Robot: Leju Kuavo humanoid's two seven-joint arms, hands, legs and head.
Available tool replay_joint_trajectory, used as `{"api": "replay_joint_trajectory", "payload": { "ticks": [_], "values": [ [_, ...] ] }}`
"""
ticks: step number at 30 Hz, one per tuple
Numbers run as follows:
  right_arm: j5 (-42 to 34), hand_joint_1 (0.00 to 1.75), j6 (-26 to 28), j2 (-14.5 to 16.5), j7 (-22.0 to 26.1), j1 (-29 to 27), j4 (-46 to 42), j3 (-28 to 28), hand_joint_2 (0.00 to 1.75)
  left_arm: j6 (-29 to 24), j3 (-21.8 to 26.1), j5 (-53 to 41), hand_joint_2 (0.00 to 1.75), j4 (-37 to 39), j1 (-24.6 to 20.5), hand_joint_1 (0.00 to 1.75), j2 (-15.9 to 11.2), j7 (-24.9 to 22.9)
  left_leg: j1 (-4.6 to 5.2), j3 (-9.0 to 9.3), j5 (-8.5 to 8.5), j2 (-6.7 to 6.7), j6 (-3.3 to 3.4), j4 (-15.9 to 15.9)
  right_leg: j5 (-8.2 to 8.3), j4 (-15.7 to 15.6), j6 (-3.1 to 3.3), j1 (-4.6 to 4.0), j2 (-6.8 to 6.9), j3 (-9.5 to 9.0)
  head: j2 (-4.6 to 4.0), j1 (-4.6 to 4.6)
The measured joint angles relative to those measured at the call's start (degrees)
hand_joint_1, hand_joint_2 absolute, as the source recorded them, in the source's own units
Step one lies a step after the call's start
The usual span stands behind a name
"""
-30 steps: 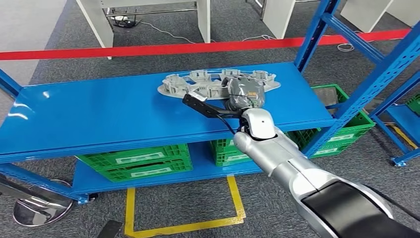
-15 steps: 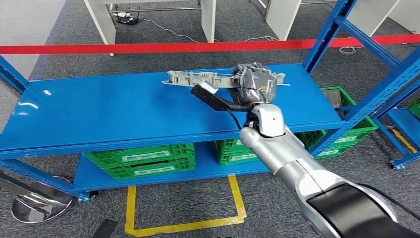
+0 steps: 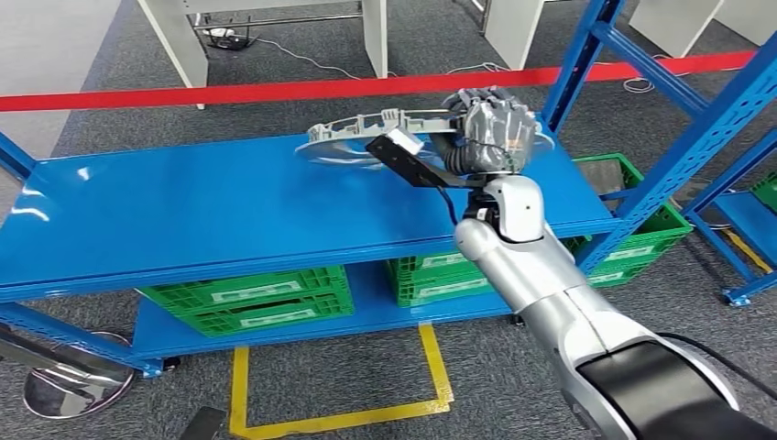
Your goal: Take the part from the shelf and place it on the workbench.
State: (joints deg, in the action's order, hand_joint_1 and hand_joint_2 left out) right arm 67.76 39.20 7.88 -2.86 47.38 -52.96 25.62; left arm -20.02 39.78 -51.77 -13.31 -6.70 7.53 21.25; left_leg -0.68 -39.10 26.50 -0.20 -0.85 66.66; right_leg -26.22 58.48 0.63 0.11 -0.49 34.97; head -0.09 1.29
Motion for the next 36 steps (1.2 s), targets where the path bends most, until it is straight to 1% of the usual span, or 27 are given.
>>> {"api": "replay_joint_trajectory", "payload": {
  "ticks": [1,2,5,7,8,10,11,12,13,14,15,16,17,18,20,22,23,24,26,27,28,29,30,31,32,33,36],
  "values": [
    [-0.1,1.75,-0.1,0.0,0.1,0.5,-0.6,-0.4,1.75,0.0,0.0,-0.1,1.75,0.0,-0.1,0.00,0.0,-0.1,0.08,1.53,-1.25,0.00,0.22,-3.4,-0.10,0.2,-0.13,-0.11,-0.07,0.08,0.00,0.02],
    [-0.1,1.75,-0.1,-0.1,0.2,1.1,-1.0,-0.7,1.75,0.0,0.0,-0.2,1.75,0.0,-0.2,0.00,0.0,-0.2,0.16,2.51,-1.74,0.01,0.44,-5.7,-0.13,0.3,-0.34,-0.21,-0.12,0.24,0.00,0.03],
    [-0.7,1.75,-0.3,-0.3,0.4,2.0,-2.0,-1.4,1.75,-0.1,0.0,-0.3,1.75,0.0,-0.4,0.00,0.2,-0.4,0.23,2.95,-1.48,0.01,1.06,-7.2,-0.11,0.3,-1.08,-0.31,-0.12,0.67,0.00,0.05],
    [-1.6,1.75,-0.4,-0.6,0.8,2.7,-2.7,-1.8,1.75,-0.2,0.0,-0.3,1.75,0.0,-0.5,0.00,0.2,-0.4,0.02,3.01,-1.70,0.00,1.65,-7.5,-1.35,1.8,-1.67,-0.19,-0.03,1.58,0.01,0.17],
    [-2.1,1.75,-0.6,-0.8,1.0,3.3,-2.8,-2.0,1.75,-0.3,0.0,-0.3,1.75,0.0,-0.5,0.00,0.3,-0.4,-0.10,3.05,-1.79,0.01,1.92,-7.7,-2.75,4.1,-1.97,-0.11,-0.01,2.74,0.01,0.27],
    [-3.1,1.75,-1.3,-1.4,1.5,4.5,-3.0,-2.4,1.75,-0.4,0.1,-0.3,1.75,0.0,-0.5,0.00,0.3,-0.4,-0.11,3.03,-1.81,0.00,2.17,-7.6,-5.99,11.3,-2.44,0.06,0.04,6.15,0.01,0.48],
    [-3.5,1.75,-1.8,-1.7,1.6,5.1,-3.0,-2.5,1.75,-0.4,0.1,-0.4,1.75,0.0,-0.5,0.00,0.4,-0.4,-0.11,3.04,-1.81,0.00,2.20,-7.6,-6.82,14.4,-2.59,0.12,0.05,7.71,0.00,0.46],
    [-3.8,1.75,-2.3,-1.9,1.7,5.7,-3.0,-2.5,1.75,-0.4,0.1,-0.4,1.75,0.0,-0.5,0.00,0.4,-0.4,-0.12,3.07,-1.79,0.00,2.20,-7.6,-6.60,15.7,-2.68,0.19,0.07,8.50,0.00,0.49],
    [-4.0,1.75,-2.9,-2.2,1.8,6.3,-3.1,-2.6,1.75,-0.4,0.1,-0.4,1.75,0.0,-0.5,0.00,0.4,-0.3,-0.12,3.10,-1.77,-0.03,2.19,-7.6,-5.40,14.9,-2.71,0.27,0.08,8.31,0.00,0.49],
    [-4.2,1.75,-3.3,-2.4,1.8,7.0,-3.2,-2.6,1.75,-0.4,0.1,-0.4,1.75,0.0,-0.5,0.00,0.4,-0.3,-0.12,3.14,-1.74,-0.06,2.15,-7.6,-3.46,12.1,-2.67,0.36,0.11,7.11,0.00,0.48],
    [-4.3,1.75,-3.7,-2.6,1.8,7.8,-3.3,-2.7,1.75,-0.5,0.1,-0.4,1.75,0.0,-0.5,0.00,0.4,-0.3,-0.11,3.18,-1.68,-0.09,2.05,-7.6,-1.53,8.2,-2.60,0.43,0.17,5.37,0.00,0.49],
    [-4.4,1.75,-4.0,-2.9,1.8,8.6,-3.5,-2.7,1.75,-0.5,0.1,-0.4,1.75,0.0,-0.5,0.00,0.5,-0.3,-0.01,3.12,-1.64,-0.13,1.85,-7.5,-0.27,4.6,-2.50,0.39,0.21,3.53,0.00,0.50],
    [-4.4,1.75,-4.3,-3.0,1.8,9.4,-3.6,-2.8,1.75,-0.6,0.1,-0.4,1.75,0.0,-0.5,0.00,0.5,-0.3,0.09,3.04,-1.64,-0.16,1.60,-7.5,0.39,2.0,-2.32,0.35,0.20,2.19,0.00,0.46],
    [-4.3,1.75,-4.5,-3.1,1.8,10.0,-3.8,-2.7,1.75,-0.6,0.1,-0.4,1.75,0.0,-0.5,0.00,0.5,-0.3,0.16,2.95,-1.70,-0.17,1.30,-7.5,0.46,0.8,-2.09,0.23,0.16,1.46,0.00,0.44],
    [-4.3,1.75,-4.7,-3.3,1.8,10.6,-4.0,-2.7,1.75,-0.6,0.1,-0.4,1.75,0.0,-0.5,0.00,0.5,-0.3,0.15,2.92,-1.84,-0.16,0.68,-7.5,0.39,0.5,-1.45,0.11,0.03,1.21,0.00,0.40],
    [-4.2,1.75,-4.8,-3.5,1.7,10.8,-4.2,-2.7,1.75,-0.7,0.1,-0.5,1.75,0.0,-0.5,0.00,0.6,-0.3,0.06,2.60,-0.93,-0.10,0.08,-6.5,0.52,0.3,-0.80,0.26,0.08,1.05,0.00,0.32],
    [-4.1,1.75,-4.8,-3.5,1.7,10.9,-4.3,-2.7,1.75,-0.7,0.2,-0.5,1.75,0.0,-0.5,0.00,0.6,-0.3,0.03,1.83,0.31,-0.07,-0.17,-4.6,0.57,0.1,-0.49,0.38,0.12,0.95,0.00,0.23],
    [-4.0,1.75,-4.8,-3.5,1.7,11.1,-4.4,-2.7,1.75,-0.7,0.2,-0.5,1.75,0.0,-0.5,0.00,0.6,-0.2,0.00,0.49,2.06,-0.03,-0.35,-1.5,0.55,0.1,-0.26,0.39,0.15,0.90,0.00,0.15],
    [-3.7,1.75,-4.9,-3.5,1.6,11.2,-4.4,-2.7,1.75,-0.7,0.2,-0.5,1.75,0.0,-0.4,0.00,0.6,-0.2,-0.02,-2.77,5.29,0.00,-0.51,6.0,0.49,0.1,0.02,0.26,0.14,0.88,0.00,0.10],
    [-3.7,1.75,-5.1,-3.5,1.6,11.2,-4.4,-2.7,1.75,-0.7,0.2,-0.5,1.75,0.0,-0.4,0.00,0.6,-0.2,-0.01,-3.71,5.78,0.00,-0.48,8.3,0.47,0.1,0.08,0.16,0.10,0.85,0.00,0.10],
    [-3.6,1.75,-5.2,-3.6,1.5,11.3,-4.5,-2.6,1.75,-0.7,0.2,-0.5,1.75,0.0,-0.4,0.00,0.6,-0.1,0.01,-3.71,5.16,0.00,-0.35,8.5,0.46,0.2,0.10,0.05,0.03,0.80,0.00,0.10],
    [-3.6,1.75,-5.4,-3.6,1.4,11.4,-4.6,-2.6,1.75,-0.8,0.2,-0.5,1.75,0.0,-0.4,0.00,0.6,-0.1,0.05,-2.68,3.57,0.00,-0.11,6.4,0.45,0.2,0.09,-0.05,-0.04,0.72,0.01,0.10],
    [-3.5,1.75,-5.5,-3.6,1.2,11.5,-4.8,-2.6,1.75,-0.8,0.2,-0.5,1.75,0.0,-0.4,0.00,0.6,-0.1,0.14,-0.93,1.43,0.00,0.27,2.7,0.42,0.2,0.09,-0.13,-0.10,0.62,0.01,0.09],
    [-3.5,1.75,-5.5,-3.6,1.2,11.8,-5.0,-2.6,1.75,-0.9,0.2,-0.5,1.75,0.0,-0.4,0.00,0.5,-0.1,0.32,0.91,-0.16,0.02,0.67,-1.0,0.38,0.2,0.02,-0.26,-0.13,0.59,0.00,0.13],
    [-3.4,1.75,-5.6,-3.6,1.1,12.1,-5.3,-2.5,1.75,-0.9,0.2,-0.5,1.75,0.0,-0.4,0.00,0.5,-0.1,0.48,2.43,-1.16,0.02,1.02,-4.3,0.36,0.3,-0.09,-0.35,-0.14,0.66,0.00,0.13],
    [-3.4,1.75,-5.7,-3.7,1.0,12.3,-5.6,-2.5,1.75,-1.0,0.2,-0.5,1.75,0.0,-0.4,0.00,0.5,0.0,0.65,3.29,-1.48,0.02,1.27,-6.3,0.40,0.3,-0.26,-0.40,-0.12,0.80,0.00,0.14],
    [-3.3,1.75,-5.9,-4.0,0.8,12.7,-6.4,-2.4,1.75,-1.0,0.2,-0.5,1.75,0.0,-0.4,0.00,0.5,0.0,0.61,3.63,-1.29,-0.06,1.64,-7.7,0.42,0.3,-1.00,-0.40,0.01,1.28,0.00,0.14]
  ]
}}
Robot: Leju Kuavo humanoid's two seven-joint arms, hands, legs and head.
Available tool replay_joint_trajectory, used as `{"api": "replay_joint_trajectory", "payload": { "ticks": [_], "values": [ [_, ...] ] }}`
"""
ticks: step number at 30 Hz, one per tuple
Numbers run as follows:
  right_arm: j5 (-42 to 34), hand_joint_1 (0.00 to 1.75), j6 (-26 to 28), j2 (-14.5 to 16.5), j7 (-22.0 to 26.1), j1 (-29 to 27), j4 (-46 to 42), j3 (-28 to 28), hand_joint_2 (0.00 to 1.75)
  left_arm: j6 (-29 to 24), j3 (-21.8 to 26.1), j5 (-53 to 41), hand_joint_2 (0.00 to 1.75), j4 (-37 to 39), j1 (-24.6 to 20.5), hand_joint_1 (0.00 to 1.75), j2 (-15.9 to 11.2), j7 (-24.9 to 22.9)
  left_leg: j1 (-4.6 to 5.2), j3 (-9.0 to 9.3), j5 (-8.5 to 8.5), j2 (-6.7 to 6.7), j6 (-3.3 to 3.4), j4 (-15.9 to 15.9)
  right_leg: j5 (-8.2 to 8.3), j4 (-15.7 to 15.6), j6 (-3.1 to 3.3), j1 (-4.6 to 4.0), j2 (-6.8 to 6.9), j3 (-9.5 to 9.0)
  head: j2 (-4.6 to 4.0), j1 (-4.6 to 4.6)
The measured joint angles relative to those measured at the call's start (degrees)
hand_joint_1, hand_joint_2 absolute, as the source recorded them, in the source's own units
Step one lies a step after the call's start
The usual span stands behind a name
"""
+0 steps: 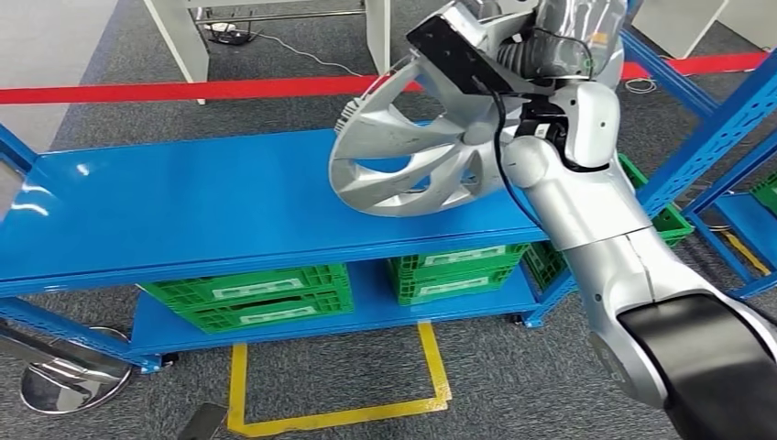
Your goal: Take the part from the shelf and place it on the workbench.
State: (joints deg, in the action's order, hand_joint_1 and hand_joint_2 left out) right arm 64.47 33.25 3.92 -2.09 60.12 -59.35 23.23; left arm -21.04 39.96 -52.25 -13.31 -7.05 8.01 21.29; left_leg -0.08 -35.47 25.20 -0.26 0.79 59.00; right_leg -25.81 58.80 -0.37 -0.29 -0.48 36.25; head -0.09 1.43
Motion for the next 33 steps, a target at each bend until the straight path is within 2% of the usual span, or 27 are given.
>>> {"api": "replay_joint_trajectory", "payload": {
  "ticks": [2,3,5,6,7,8,10,12,15,17,18,20,21,22,23,25,26,27,28,31,33],
  "values": [
    [0.1,1.75,-0.2,-0.3,0.0,0.4,-0.5,0.0,1.75,0.1,0.0,0.1,1.75,0.0,0.0,0.00,0.0,0.1,-0.33,0.18,-0.25,0.04,0.43,-0.5,-1.48,2.0,-0.64,0.05,0.03,1.08,0.00,0.14],
    [0.1,1.75,-0.3,-0.4,-0.1,0.7,-0.7,0.1,1.75,0.3,0.1,0.2,1.75,0.0,0.0,0.00,0.1,0.3,-0.43,0.23,-0.32,0.07,0.58,-0.6,-2.98,4.7,-0.95,0.19,0.04,2.42,0.00,0.21],
    [0.1,1.75,-0.5,-0.7,-0.1,1.0,-0.8,0.1,1.75,0.9,0.1,0.4,1.75,0.0,-0.1,0.00,0.1,0.5,-0.47,0.22,-0.31,0.10,0.70,-0.6,-6.14,12.2,-1.53,0.46,0.06,5.88,0.00,0.28],
    [0.1,1.75,-0.6,-0.8,-0.1,0.9,-0.9,0.1,1.75,1.1,0.1,0.5,1.75,0.0,-0.1,0.00,0.2,0.5,-0.50,0.22,-0.30,0.10,0.71,-0.6,-6.77,14.9,-1.74,0.62,0.08,7.25,0.00,0.27],
    [0.1,1.75,-0.6,-0.9,-0.1,0.8,-0.9,0.2,1.75,1.2,0.1,0.5,1.75,0.0,-0.1,0.00,0.3,0.6,-0.54,0.22,-0.29,0.09,0.69,-0.5,-6.32,15.7,-1.90,0.77,0.12,7.75,0.00,0.29],
    [0.1,1.75,-0.6,-1.0,-0.1,0.8,-0.9,0.2,1.75,1.3,0.1,0.6,1.75,0.0,-0.1,0.00,0.3,0.7,-0.59,0.24,-0.25,0.06,0.64,-0.5,-4.87,14.2,-2.03,0.94,0.16,7.18,0.00,0.30],
    [0.2,1.75,-0.6,-1.2,-0.2,1.0,-1.2,0.2,1.75,1.5,0.1,0.7,1.75,0.0,-0.1,0.00,0.3,1.1,-0.66,0.29,-0.09,-0.01,0.33,-0.4,-1.09,6.9,-2.18,1.20,0.31,3.79,0.00,0.30],
    [0.2,1.75,-0.7,-1.4,-0.2,1.4,-1.5,0.3,1.75,1.7,0.1,0.9,1.75,0.0,-0.1,0.00,0.3,1.4,-0.51,0.13,0.01,-0.08,-0.27,-0.2,0.34,1.1,-1.87,1.15,0.30,0.77,0.00,0.26],
    [0.5,1.75,-1.0,-1.9,-0.4,1.4,-1.9,0.5,1.75,1.9,0.1,1.6,1.75,0.0,-0.2,0.00,0.3,1.6,-0.46,-0.06,0.04,-0.09,-1.18,-0.1,0.02,0.1,-0.76,0.97,0.18,0.01,0.00,0.28],
    [0.6,1.75,-1.3,-2.3,-0.5,1.4,-2.4,0.5,1.75,2.0,0.2,1.9,1.75,0.0,-0.1,0.00,0.3,1.8,-0.53,-0.65,1.41,-0.01,-1.75,1.6,0.06,-0.1,-0.03,1.14,0.21,-0.15,0.00,0.16],
    [0.7,1.75,-1.5,-2.4,-0.6,1.4,-2.6,0.5,1.75,2.0,0.2,2.0,1.75,0.0,-0.2,0.00,0.3,1.9,-0.55,-1.66,2.93,0.03,-1.97,4.1,0.06,-0.2,0.27,1.23,0.22,-0.27,0.00,0.11],
    [0.7,1.75,-1.6,-2.4,-0.6,1.4,-2.8,0.6,1.75,2.0,0.3,2.2,1.75,0.0,-0.2,0.00,0.3,2.0,-0.55,-4.91,6.47,0.06,-2.16,11.6,-0.06,-0.1,0.61,1.12,0.20,-0.41,0.00,0.01],
    [0.7,1.75,-1.7,-2.5,-0.6,1.3,-2.9,0.6,1.75,2.0,0.4,2.2,1.75,0.0,-0.1,0.00,0.3,2.0,-0.54,-6.38,7.47,0.06,-2.15,14.7,-0.12,-0.1,0.68,1.04,0.18,-0.48,0.00,0.03],
    [0.7,1.75,-1.7,-2.5,-0.6,1.2,-2.9,0.7,1.75,2.0,0.4,2.2,1.75,0.0,-0.1,0.00,0.3,2.0,-0.53,-7.09,7.40,0.06,-2.05,16.1,-0.16,-0.1,0.74,0.95,0.14,-0.55,0.00,0.02],
    [0.7,1.75,-1.7,-2.6,-0.6,1.2,-2.9,0.7,1.75,2.0,0.4,2.2,1.75,0.0,-0.1,0.00,0.3,2.0,-0.51,-6.81,6.20,0.06,-1.86,15.3,-0.22,-0.1,0.75,0.86,0.09,-0.66,0.00,0.03],
    [0.7,1.75,-1.7,-2.7,-0.6,1.2,-3.1,0.7,1.75,2.0,0.4,2.2,1.75,0.0,-0.1,0.00,0.2,2.0,-0.36,-3.95,1.92,0.06,-1.13,8.5,-0.38,-0.1,0.71,0.72,0.00,-0.93,0.00,0.05],
    [0.8,1.75,-1.7,-2.7,-0.6,1.3,-3.2,0.8,1.75,2.0,0.4,2.3,1.75,0.0,-0.1,0.00,0.2,2.1,-0.24,-2.42,0.30,0.07,-0.78,5.0,-0.46,-0.1,0.62,0.58,-0.05,-0.98,0.00,0.07],
    [0.8,1.75,-1.7,-2.8,-0.6,1.4,-3.3,0.8,1.75,2.1,0.5,2.3,1.75,0.0,-0.1,0.00,0.1,2.1,-0.12,-1.24,-0.44,0.08,-0.49,2.4,-0.51,0.0,0.47,0.48,-0.08,-0.91,0.00,0.07],
    [0.9,1.75,-1.7,-2.9,-0.6,1.4,-3.4,0.8,1.75,2.1,0.5,2.5,1.75,0.0,-0.1,0.00,0.1,2.2,-0.01,-0.70,-0.44,0.09,-0.33,1.1,-0.49,0.0,0.28,0.42,-0.09,-0.75,0.00,0.10],
    [0.9,1.75,-1.7,-3.3,-0.8,1.4,-3.8,0.8,1.75,2.4,0.6,3.2,1.75,0.0,-0.2,0.00,0.1,2.5,-0.15,-0.34,-0.17,0.08,0.02,0.0,-0.69,0.1,-0.56,0.39,-0.01,-0.29,0.00,0.14],
    [0.8,1.75,-1.6,-3.7,-0.9,1.5,-4.6,0.8,1.75,2.6,1.0,4.1,1.75,0.0,-0.3,0.00,0.1,2.9,-0.43,-0.13,-0.40,0.11,0.45,-0.5,-2.61,2.9,-1.16,0.45,0.06,1.17,0.00,0.25]
  ]
}}
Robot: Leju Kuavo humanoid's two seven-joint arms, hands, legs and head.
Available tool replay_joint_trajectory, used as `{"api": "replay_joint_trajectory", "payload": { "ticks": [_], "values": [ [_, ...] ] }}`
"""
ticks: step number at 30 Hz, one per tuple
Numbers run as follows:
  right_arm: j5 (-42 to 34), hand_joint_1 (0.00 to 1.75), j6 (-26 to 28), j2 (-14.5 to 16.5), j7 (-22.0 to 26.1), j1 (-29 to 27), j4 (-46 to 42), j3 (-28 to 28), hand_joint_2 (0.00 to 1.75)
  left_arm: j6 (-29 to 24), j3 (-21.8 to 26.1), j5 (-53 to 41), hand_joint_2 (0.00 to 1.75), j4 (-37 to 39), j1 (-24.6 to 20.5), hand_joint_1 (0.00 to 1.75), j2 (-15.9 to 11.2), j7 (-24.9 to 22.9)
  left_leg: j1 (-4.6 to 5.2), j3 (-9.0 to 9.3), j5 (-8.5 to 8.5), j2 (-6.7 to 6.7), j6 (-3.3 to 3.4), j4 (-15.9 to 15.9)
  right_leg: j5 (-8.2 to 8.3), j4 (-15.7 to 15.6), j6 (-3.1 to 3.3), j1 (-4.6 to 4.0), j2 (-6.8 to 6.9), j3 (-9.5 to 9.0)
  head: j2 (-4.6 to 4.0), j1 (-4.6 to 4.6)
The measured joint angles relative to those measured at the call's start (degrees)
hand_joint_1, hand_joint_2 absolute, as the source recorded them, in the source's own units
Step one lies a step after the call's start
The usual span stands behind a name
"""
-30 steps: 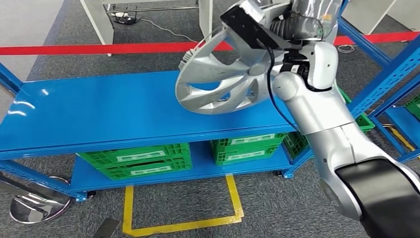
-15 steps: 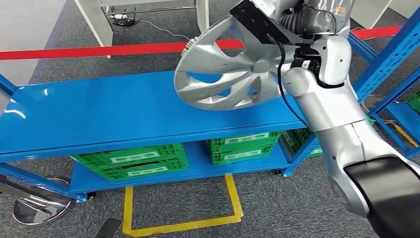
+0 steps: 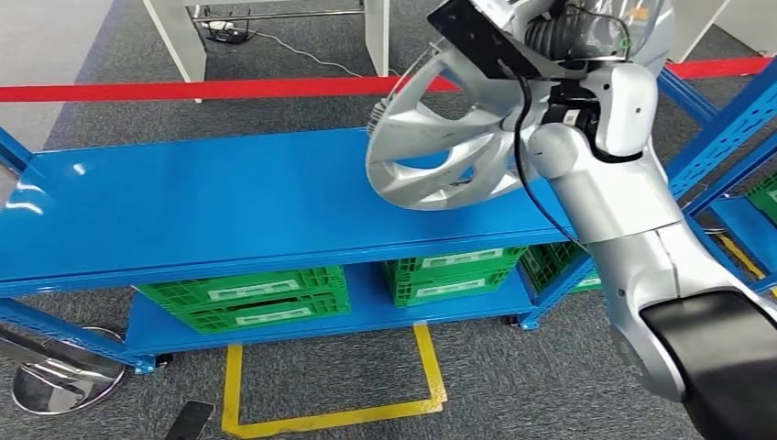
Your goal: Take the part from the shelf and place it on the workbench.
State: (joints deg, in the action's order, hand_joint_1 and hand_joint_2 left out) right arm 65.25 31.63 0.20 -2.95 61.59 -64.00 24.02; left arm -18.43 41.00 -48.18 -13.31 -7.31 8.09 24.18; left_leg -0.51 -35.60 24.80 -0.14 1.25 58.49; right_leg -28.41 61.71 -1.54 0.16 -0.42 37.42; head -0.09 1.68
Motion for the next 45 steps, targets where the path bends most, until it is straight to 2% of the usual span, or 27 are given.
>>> {"api": "replay_joint_trajectory", "payload": {
  "ticks": [2,3,4,5,6,8,9,11,14,16,18,19,20,21,23,25,29,31,33,34,35,36,37,39,41,43,45],
  "values": [
    [-0.1,1.75,0.0,-0.6,-0.1,-0.2,-1.0,0.0,1.75,0.1,0.6,0.9,1.75,0.0,-0.1,0.00,0.1,0.3,-0.04,0.04,-0.01,0.00,0.23,0.0,-3.18,6.9,-0.46,0.13,0.04,3.29,0.00,0.10],
    [-0.2,1.75,0.0,-0.9,-0.1,-0.6,-1.5,-0.1,1.75,0.1,0.8,1.4,1.75,0.0,0.0,0.00,0.1,0.4,-0.04,0.06,0.01,-0.01,0.28,0.0,-4.19,10.2,-0.65,0.23,0.04,4.97,0.00,0.11],
    [-0.3,1.75,0.0,-1.2,-0.2,-1.0,-2.0,-0.1,1.75,0.1,1.2,1.7,1.75,0.0,0.0,0.00,0.2,0.4,-0.05,0.07,0.03,-0.03,0.30,0.0,-4.28,12.1,-0.80,0.35,0.05,6.03,0.00,0.11],
    [-0.4,1.75,0.0,-1.5,-0.2,-1.3,-2.5,-0.1,1.75,0.0,1.5,2.0,1.75,0.0,0.0,0.00,0.2,0.4,-0.06,0.09,0.07,-0.07,0.29,0.0,-3.33,11.8,-0.92,0.49,0.08,6.16,0.00,0.14],
    [-0.4,1.75,0.0,-1.8,-0.3,-1.5,-3.0,-0.2,1.75,-0.1,1.7,2.2,1.75,0.0,0.0,0.00,0.2,0.4,-0.07,0.12,0.13,-0.11,0.23,0.0,-1.54,9.5,-0.98,0.63,0.12,5.26,0.00,0.12],
    [-0.5,1.75,0.0,-2.2,-0.4,-1.5,-4.1,-0.4,1.75,-0.6,2.1,2.5,1.75,0.0,0.0,0.00,0.2,0.0,0.04,0.10,0.33,-0.17,-0.14,0.2,2.03,2.3,-1.00,0.77,0.25,1.85,0.00,0.11],
    [-0.6,1.75,-0.1,-2.3,-0.5,-1.4,-4.7,-0.5,1.75,-0.8,2.4,2.7,1.75,0.0,0.0,0.00,0.2,-0.4,0.14,-0.02,0.40,-0.19,-0.38,0.4,2.83,-0.5,-0.85,0.76,0.28,0.41,0.00,0.09],
    [-0.8,1.75,-0.2,-2.5,-0.6,-1.6,-5.5,-0.7,1.75,-1.3,3.0,3.0,1.75,0.0,0.0,0.00,0.2,-1.2,0.31,-0.32,0.29,-0.19,-0.91,0.7,2.80,-2.4,-0.31,0.54,0.24,-0.75,0.00,0.06],
    [-0.9,1.75,-0.6,-3.0,-0.9,-1.9,-6.2,-1.1,1.75,-2.0,3.6,3.5,1.75,0.0,0.0,0.00,0.2,-1.8,0.20,-0.64,1.01,-0.16,-1.66,1.4,3.01,-2.7,0.69,0.68,0.32,-0.69,0.00,0.05],
    [-1.0,1.75,-0.8,-3.2,-0.9,-1.9,-6.8,-1.3,1.75,-2.4,4.0,3.7,1.75,0.0,0.0,0.00,0.2,-1.9,0.12,-2.09,4.17,-0.08,-2.17,5.7,3.25,-2.8,1.14,0.86,0.40,-0.73,0.00,-0.12],
    [-1.0,1.75,-0.9,-3.3,-0.9,-2.0,-7.2,-1.3,1.75,-2.6,4.3,3.9,1.75,0.0,0.0,0.00,0.2,-1.9,0.05,-4.69,8.09,-0.05,-2.42,13.3,3.38,-2.8,1.35,0.80,0.41,-0.67,0.00,-0.22],
    [-1.0,1.75,-1.0,-3.4,-0.9,-2.1,-7.2,-1.3,1.75,-2.7,4.4,3.9,1.75,0.0,0.0,0.00,0.2,-1.9,0.04,-5.53,9.16,-0.05,-2.42,16.1,3.48,-2.8,1.42,0.74,0.42,-0.62,0.00,-0.21],
    [-1.0,1.75,-1.0,-3.5,-1.0,-2.3,-7.3,-1.4,1.75,-2.7,4.5,4.0,1.75,0.0,0.1,0.00,0.3,-1.9,0.05,-5.51,9.17,-0.05,-2.33,17.0,3.59,-2.7,1.46,0.69,0.43,-0.53,0.00,-0.20],
    [-1.0,1.75,-1.0,-3.7,-1.0,-2.4,-7.4,-1.5,1.75,-2.8,4.6,4.1,1.75,0.0,0.1,0.00,0.3,-1.9,0.06,-4.49,8.23,-0.05,-2.18,15.7,3.71,-2.7,1.47,0.65,0.43,-0.44,0.00,-0.20],
    [-1.1,1.75,-1.1,-3.9,-1.1,-2.6,-7.8,-1.7,1.75,-3.0,4.7,4.2,1.75,0.0,0.0,0.00,0.2,-1.9,0.11,-0.24,5.18,-0.05,-1.67,8.5,4.01,-2.6,1.28,0.61,0.41,-0.27,0.00,-0.20],
    [-1.1,1.75,-1.1,-4.1,-1.1,-2.6,-8.3,-2.1,1.75,-3.2,4.8,4.2,1.75,0.0,-0.1,0.00,0.2,-1.9,0.31,3.04,3.58,-0.08,-1.25,2.3,4.45,-2.5,0.75,0.49,0.37,0.01,0.00,-0.19],
    [-1.3,1.75,-1.7,-4.6,-1.2,-2.7,-8.6,-2.4,1.75,-3.8,5.0,4.3,1.75,0.0,-0.1,0.00,0.3,-2.0,0.45,2.83,2.49,-0.08,-0.30,0.8,5.02,-2.5,-0.56,0.56,0.39,0.91,0.00,-0.11],
    [-1.3,1.75,-2.0,-4.9,-1.2,-2.7,-8.6,-2.5,1.75,-4.1,5.1,4.3,1.75,0.0,-0.2,0.00,0.3,-2.1,0.24,1.87,1.41,0.06,0.43,0.5,1.77,0.6,-1.08,0.65,0.39,2.58,0.00,0.00],
    [-1.3,1.75,-2.1,-5.1,-1.2,-2.7,-8.6,-2.6,1.75,-4.2,5.1,4.3,1.75,0.0,-0.3,0.00,0.4,-2.1,0.23,0.51,0.40,0.11,0.79,0.6,-3.44,7.9,-1.48,0.67,0.40,5.02,0.00,0.12],
    [-1.3,1.75,-2.1,-5.2,-1.3,-2.7,-8.6,-2.6,1.75,-4.3,5.1,4.3,1.75,0.0,-0.3,0.00,0.4,-2.2,0.25,-0.22,-0.13,0.11,0.79,0.6,-5.05,11.3,-1.62,0.65,0.40,5.78,0.00,0.12],
    [-1.3,1.75,-2.1,-5.2,-1.3,-2.8,-8.6,-2.6,1.75,-4.3,5.1,4.3,1.75,0.0,-0.3,0.00,0.5,-2.3,0.27,-0.95,-0.67,0.10,0.77,0.6,-5.52,13.1,-1.66,0.63,0.40,5.75,0.00,0.12],
    [-1.3,1.75,-2.1,-5.2,-1.3,-2.9,-8.6,-2.6,1.75,-4.4,5.1,4.3,1.75,0.0,-0.3,0.00,0.5,-2.3,0.29,-1.64,-1.18,0.10,0.72,0.6,-4.91,12.9,-1.61,0.61,0.40,4.68,0.00,0.14],
    [-1.3,1.75,-2.1,-5.3,-1.3,-2.9,-8.6,-2.6,1.75,-4.5,5.1,4.3,1.75,0.0,-0.3,0.00,0.5,-2.4,0.29,-2.23,-1.66,0.08,0.62,0.6,-3.60,10.6,-1.46,0.59,0.40,2.54,0.00,0.12],
    [-1.2,1.75,-2.1,-5.3,-1.4,-2.9,-8.6,-2.6,1.75,-4.6,5.1,4.3,1.75,0.0,-0.4,0.00,0.6,-2.5,0.36,-3.10,-2.52,0.03,0.27,0.7,-1.97,2.5,-0.99,0.43,0.37,-3.47,0.00,0.11],
    [-1.2,1.75,-2.1,-5.3,-1.4,-2.8,-8.7,-2.6,1.75,-4.6,5.1,4.3,1.75,0.0,-0.4,0.00,0.7,-2.5,0.42,-3.58,-3.42,-0.01,-0.30,0.7,-2.13,-2.9,-0.61,0.17,0.30,-7.07,0.00,0.12],
    [-1.1,1.75,-2.1,-5.3,-1.4,-2.8,-8.7,-2.6,1.75,-4.7,5.1,4.3,1.75,0.0,-0.4,0.00,0.7,-2.5,0.40,-3.82,-4.41,-0.06,-1.03,0.3,-1.75,-3.7,0.03,0.03,0.29,-7.10,0.00,0.14],
    [-1.1,1.75,-2.1,-5.3,-1.4,-2.8,-8.7,-2.5,1.75,-4.7,5.1,4.4,1.75,0.0,-0.3,0.00,0.7,-2.5,0.33,-4.32,-3.38,-0.10,-1.76,0.9,-0.57,-4.0,1.05,0.23,0.50,-6.43,0.00,0.08]
  ]
}}
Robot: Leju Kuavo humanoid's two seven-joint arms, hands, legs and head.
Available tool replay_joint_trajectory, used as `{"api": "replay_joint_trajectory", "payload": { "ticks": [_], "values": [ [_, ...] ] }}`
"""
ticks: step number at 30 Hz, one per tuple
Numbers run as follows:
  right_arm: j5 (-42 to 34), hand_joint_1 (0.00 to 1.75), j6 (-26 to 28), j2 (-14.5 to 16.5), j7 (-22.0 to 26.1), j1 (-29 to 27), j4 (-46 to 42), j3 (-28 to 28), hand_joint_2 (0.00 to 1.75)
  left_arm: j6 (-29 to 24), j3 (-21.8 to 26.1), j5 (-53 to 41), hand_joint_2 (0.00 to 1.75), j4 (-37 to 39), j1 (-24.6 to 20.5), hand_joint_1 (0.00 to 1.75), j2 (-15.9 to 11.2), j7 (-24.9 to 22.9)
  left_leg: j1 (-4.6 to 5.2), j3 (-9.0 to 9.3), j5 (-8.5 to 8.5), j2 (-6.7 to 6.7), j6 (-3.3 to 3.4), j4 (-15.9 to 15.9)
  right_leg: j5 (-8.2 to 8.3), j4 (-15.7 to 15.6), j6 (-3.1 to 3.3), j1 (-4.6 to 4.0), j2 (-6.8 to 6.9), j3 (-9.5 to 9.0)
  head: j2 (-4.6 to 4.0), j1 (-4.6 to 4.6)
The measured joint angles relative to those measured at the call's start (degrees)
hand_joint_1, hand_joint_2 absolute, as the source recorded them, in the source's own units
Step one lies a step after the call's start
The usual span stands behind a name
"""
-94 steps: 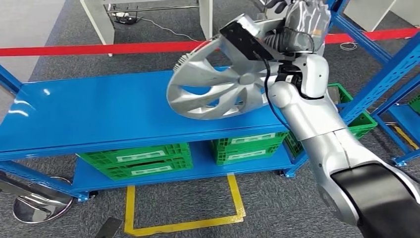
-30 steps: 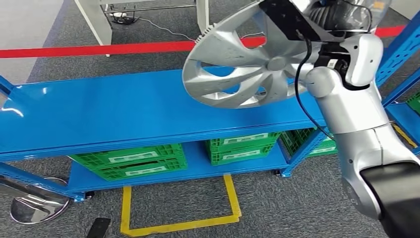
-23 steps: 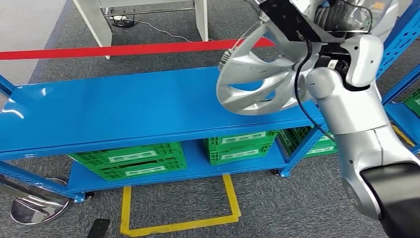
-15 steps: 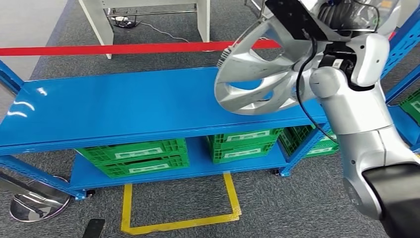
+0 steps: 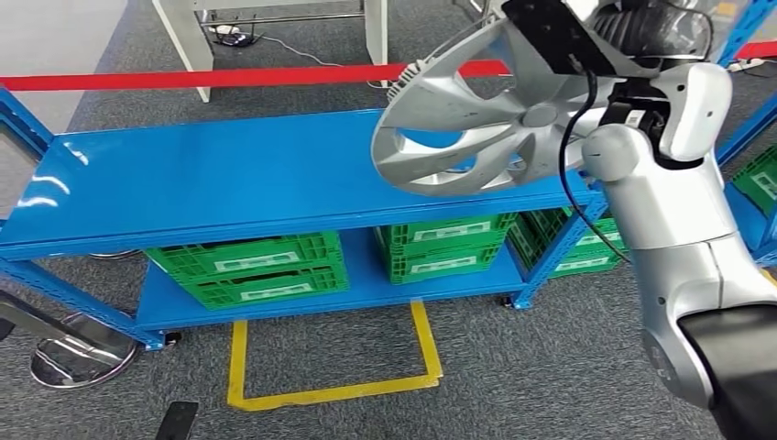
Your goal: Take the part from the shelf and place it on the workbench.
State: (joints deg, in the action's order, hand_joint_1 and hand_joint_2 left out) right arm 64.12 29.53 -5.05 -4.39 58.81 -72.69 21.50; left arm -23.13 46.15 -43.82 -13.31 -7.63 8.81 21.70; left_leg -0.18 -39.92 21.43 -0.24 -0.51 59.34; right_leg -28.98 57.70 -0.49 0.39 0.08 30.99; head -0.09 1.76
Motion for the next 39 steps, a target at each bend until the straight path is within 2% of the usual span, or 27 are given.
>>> {"api": "replay_joint_trajectory", "payload": {
  "ticks": [1,3,4,5,6,7,9,11,12,14,15,17,19,20,21,22,24,26,27,29,30,31,33,35,36,37,39],
  "values": [
    [0.0,1.75,0.0,0.0,0.0,0.0,0.0,0.0,1.75,0.0,0.0,0.0,1.75,0.0,0.0,0.00,0.0,0.0,-0.05,-0.61,2.06,-0.01,-0.33,1.8,0.69,-0.2,0.46,0.14,0.12,0.53,0.00,-0.08],
    [0.1,1.75,0.0,0.0,-0.1,0.0,0.0,0.1,1.75,-0.1,0.0,0.1,1.75,0.0,0.0,0.00,0.0,-0.1,-0.24,-2.40,7.74,0.03,-0.85,8.7,1.91,-0.2,0.98,0.17,0.21,1.99,0.00,-0.20],
    [0.1,1.75,0.0,0.0,-0.1,0.0,0.1,0.1,1.75,-0.1,0.0,0.2,1.75,0.0,0.0,0.00,0.0,-0.1,-0.30,-3.15,9.88,0.04,-1.05,12.6,2.54,-0.1,1.01,0.16,0.21,2.82,0.00,-0.22],
    [0.1,1.75,0.0,0.0,-0.1,-0.1,0.2,0.1,1.75,-0.2,0.1,0.3,1.75,0.0,0.0,0.00,-0.1,-0.1,-0.32,-3.30,10.77,0.04,-1.18,15.4,3.13,-0.1,0.97,0.15,0.20,3.63,0.00,-0.21],
    [0.2,1.75,0.0,0.0,-0.1,-0.1,0.2,0.2,1.75,-0.3,0.1,0.4,1.75,0.0,0.0,0.00,-0.1,-0.1,-0.33,-2.66,10.49,0.04,-1.23,16.4,3.71,0.0,0.88,0.14,0.18,4.44,0.00,-0.21],
    [0.2,1.75,0.0,0.0,-0.1,-0.2,0.3,0.2,1.75,-0.3,0.3,0.5,1.75,0.0,0.0,0.00,-0.1,-0.1,-0.33,-1.03,9.32,0.04,-1.18,15.2,4.26,0.0,0.77,0.14,0.17,5.18,0.01,-0.21],
    [0.2,1.75,0.0,0.0,-0.1,-0.2,0.5,0.2,1.75,-0.3,0.5,0.6,1.75,0.0,0.0,0.00,-0.1,-0.1,-0.25,4.56,7.31,0.05,-0.69,8.1,5.28,0.2,0.46,0.10,0.15,6.40,0.01,-0.21],
    [0.2,1.75,0.0,0.0,-0.1,-0.2,0.6,0.2,1.75,-0.4,0.6,0.7,1.75,0.0,-0.1,0.00,-0.3,0.0,0.00,9.27,7.73,0.03,0.09,0.8,6.22,0.3,-0.07,0.03,0.23,7.11,0.00,-0.15],
    [0.2,1.75,0.1,0.0,-0.1,-0.2,0.6,0.2,1.75,-0.4,0.7,0.7,1.75,0.0,-0.1,0.00,-0.3,0.0,0.19,10.17,8.22,0.02,0.48,-1.0,6.71,0.2,-0.42,0.06,0.28,7.28,0.00,-0.15],
    [0.1,1.75,0.1,0.0,-0.1,-0.3,0.8,0.1,1.75,-0.5,0.8,0.8,1.75,0.0,0.0,0.00,-0.4,0.1,0.25,9.94,7.60,0.10,1.23,-1.8,7.48,-0.1,-1.15,0.17,0.28,7.56,0.00,-0.18],
    [0.1,1.75,0.1,-0.1,-0.1,-0.3,0.9,0.1,1.75,-0.6,0.9,0.9,1.75,0.0,0.0,0.00,-0.4,0.1,0.16,9.64,6.99,0.19,1.64,-2.0,6.95,0.2,-1.46,0.22,0.21,8.02,0.00,-0.13],
    [0.0,1.75,0.1,-0.3,-0.1,-0.4,1.1,0.0,1.75,-0.6,1.0,1.0,1.75,0.0,0.1,0.00,-0.5,0.2,-0.08,8.64,5.63,0.40,2.36,-2.4,3.10,4.1,-1.94,0.32,0.06,9.78,0.00,0.03],
    [-0.1,1.75,0.1,-0.5,-0.1,-0.7,1.2,0.0,1.75,-0.7,1.0,1.2,1.75,0.0,0.1,0.00,-0.5,0.3,-0.07,7.16,4.46,0.44,2.65,-2.4,-1.93,11.7,-2.35,0.36,0.02,11.99,0.00,0.15],
    [-0.1,1.75,0.1,-0.6,-0.1,-0.9,1.3,0.0,1.75,-0.6,1.0,1.2,1.75,0.0,0.2,0.00,-0.5,0.4,-0.07,6.41,3.89,0.44,2.62,-2.3,-3.14,14.9,-2.52,0.39,0.03,12.55,0.00,0.15],
    [-0.2,1.75,0.1,-0.7,-0.1,-1.2,1.5,0.0,1.75,-0.6,1.1,1.2,1.75,0.0,0.3,0.00,-0.5,0.4,-0.07,5.70,3.35,0.44,2.55,-2.3,-3.12,16.3,-2.62,0.42,0.04,12.28,0.00,0.16],
    [-0.2,1.75,0.1,-0.7,-0.1,-1.4,1.6,-0.1,1.75,-0.6,1.1,1.2,1.75,0.0,0.3,0.00,-0.5,0.4,-0.08,5.04,2.86,0.44,2.44,-2.3,-2.11,15.5,-2.65,0.47,0.05,10.93,0.00,0.19],
    [-0.3,1.75,0.1,-0.7,-0.1,-1.6,1.6,-0.1,1.75,-0.6,1.1,1.2,1.75,0.0,0.4,0.00,-0.5,0.5,-0.05,3.88,2.06,0.39,2.04,-2.0,0.01,8.5,-2.56,0.55,0.06,5.45,0.00,0.20],
    [-0.3,1.75,0.1,-0.8,-0.1,-1.5,1.7,-0.1,1.75,-0.6,1.1,1.2,1.75,0.0,0.3,0.00,-0.5,0.5,0.10,3.01,1.38,0.35,1.44,-1.7,0.04,1.4,-2.30,0.43,-0.04,0.54,0.00,0.16],
    [-0.4,1.75,0.1,-0.8,0.0,-1.4,1.7,-0.1,1.75,-0.6,1.2,1.2,1.75,0.0,0.3,0.00,-0.5,0.5,0.15,2.72,1.03,0.34,1.09,-1.6,-0.37,-0.2,-2.08,0.30,-0.09,-0.45,0.00,0.14],
    [-0.6,1.75,0.1,-0.9,0.1,-1.5,1.9,-0.1,1.75,-0.6,1.3,1.2,1.75,0.0,0.4,0.00,-0.6,0.5,0.08,2.32,0.43,0.31,0.40,-1.5,-0.05,-0.7,-1.30,0.24,-0.07,-0.27,0.00,0.14],
    [-0.8,1.75,0.1,-0.9,0.2,-1.4,2.0,-0.2,1.75,-0.7,1.4,1.2,1.75,0.0,0.4,0.00,-0.6,0.5,0.02,2.02,0.84,0.28,0.07,-1.1,0.33,-0.7,-0.71,0.29,0.00,0.02,0.00,0.10],
    [-1.0,1.75,0.1,-0.9,0.3,-1.4,2.0,-0.2,1.75,-0.8,1.4,1.2,1.75,0.0,0.5,0.00,-0.6,0.5,-0.04,1.48,2.11,0.25,-0.23,0.1,0.74,-0.8,-0.11,0.38,0.09,0.34,0.00,0.02],
    [-1.3,1.75,0.1,-0.9,0.4,-1.3,2.2,-0.2,1.75,-0.8,1.5,1.2,1.75,0.0,0.6,0.00,-0.6,0.5,-0.18,-0.46,6.68,0.23,-0.75,5.9,1.55,-0.9,0.70,0.43,0.19,1.18,0.00,-0.11],
    [-1.5,1.75,0.1,-0.9,0.4,-1.3,2.4,-0.2,1.75,-0.8,1.5,1.2,1.75,0.0,0.6,0.00,-0.6,0.5,-0.27,-2.49,10.62,0.23,-1.06,13.4,2.31,-0.8,0.89,0.34,0.17,2.17,0.00,-0.17],
    [-1.5,1.75,0.1,-0.9,0.4,-1.4,2.5,-0.2,1.75,-0.8,1.5,1.2,1.75,0.0,0.6,0.00,-0.6,0.5,-0.27,-2.57,11.19,0.23,-1.10,15.4,2.68,-0.8,0.86,0.30,0.14,2.67,0.00,-0.17],
    [-1.6,1.75,0.1,-0.9,0.4,-1.4,2.6,-0.2,1.75,-0.8,1.5,1.2,1.75,0.0,0.6,0.00,-0.6,0.5,-0.27,-1.50,10.58,0.23,-1.03,14.8,2.99,-0.7,0.77,0.26,0.11,3.11,0.00,-0.18],
    [-1.7,1.75,0.1,-0.9,0.4,-1.3,2.8,-0.3,1.75,-0.8,1.5,1.2,1.75,0.0,0.6,0.00,-0.7,0.5,-0.20,3.31,7.79,0.21,-0.52,8.0,3.40,-0.4,0.49,0.21,0.07,3.73,0.00,-0.17]
  ]
}}
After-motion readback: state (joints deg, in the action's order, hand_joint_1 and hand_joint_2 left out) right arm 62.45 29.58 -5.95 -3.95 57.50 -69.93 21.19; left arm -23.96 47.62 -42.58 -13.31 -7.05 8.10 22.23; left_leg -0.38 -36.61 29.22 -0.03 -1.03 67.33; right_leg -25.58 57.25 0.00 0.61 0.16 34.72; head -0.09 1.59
